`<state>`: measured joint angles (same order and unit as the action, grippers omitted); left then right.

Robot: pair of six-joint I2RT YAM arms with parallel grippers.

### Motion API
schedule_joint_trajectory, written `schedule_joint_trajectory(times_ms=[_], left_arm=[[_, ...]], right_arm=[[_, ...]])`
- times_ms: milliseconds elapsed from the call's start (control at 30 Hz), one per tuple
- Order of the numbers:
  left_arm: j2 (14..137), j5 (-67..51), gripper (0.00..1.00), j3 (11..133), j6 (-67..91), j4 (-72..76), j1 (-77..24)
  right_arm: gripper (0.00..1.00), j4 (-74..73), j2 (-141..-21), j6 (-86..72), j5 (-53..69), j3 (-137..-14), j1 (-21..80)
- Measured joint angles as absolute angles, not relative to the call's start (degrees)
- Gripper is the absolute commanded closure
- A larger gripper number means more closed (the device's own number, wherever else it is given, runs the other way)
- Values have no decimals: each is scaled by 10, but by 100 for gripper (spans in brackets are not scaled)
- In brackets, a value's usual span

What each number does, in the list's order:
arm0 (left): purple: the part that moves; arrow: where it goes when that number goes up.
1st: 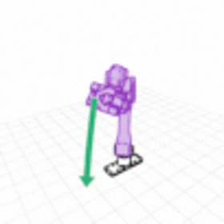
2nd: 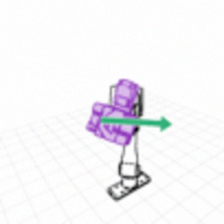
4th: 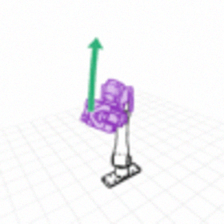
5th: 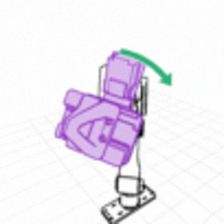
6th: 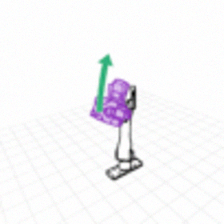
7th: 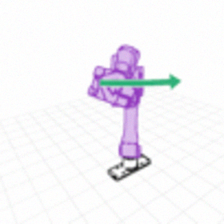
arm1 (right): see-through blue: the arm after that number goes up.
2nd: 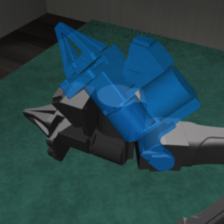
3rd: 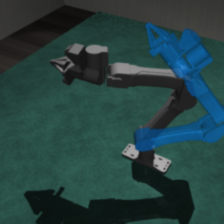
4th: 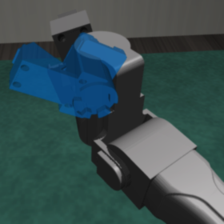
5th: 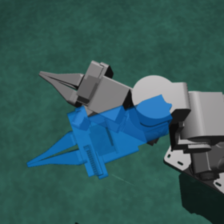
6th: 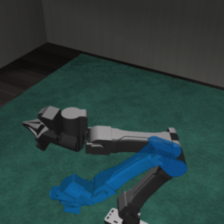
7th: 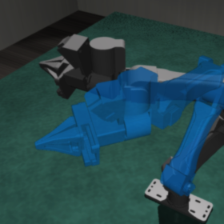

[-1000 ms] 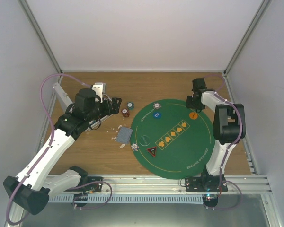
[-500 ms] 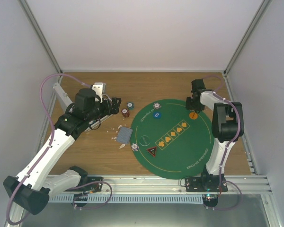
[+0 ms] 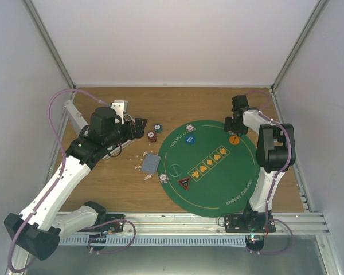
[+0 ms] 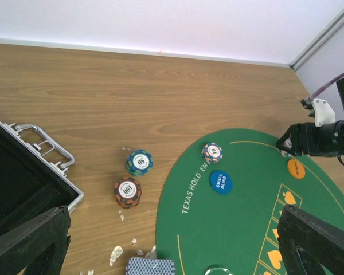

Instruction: Distribute texas hold em gaming equipment

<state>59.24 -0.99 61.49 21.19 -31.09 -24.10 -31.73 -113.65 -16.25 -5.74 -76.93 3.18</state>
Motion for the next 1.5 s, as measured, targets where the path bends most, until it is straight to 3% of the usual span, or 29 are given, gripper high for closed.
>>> schedule_joint_trajectory(times_ms=[333, 467, 700, 933, 1200, 1500], left_arm=[[592, -10, 1, 615, 212, -311, -240], [592, -10, 1, 615, 212, -311, -240], [591, -11, 1, 615, 212, -311, -240], [583, -11, 1, 615, 215, -311, -240], [581, -11, 1, 615, 217, -311, -240], [575, -11, 1, 615, 221, -311, -240]], right_arm=[[16, -345, -1092, -149, -40, -843, 41], [11, -347, -1052, -151, -34, -858, 92], [15, -352, -1069, -181, -10, -872, 277], [19, -359, -1152, -226, 5, -956, 392], [25, -382, -1239, -250, -14, -1039, 468], [27, -405, -1276, -248, -32, -1074, 486]])
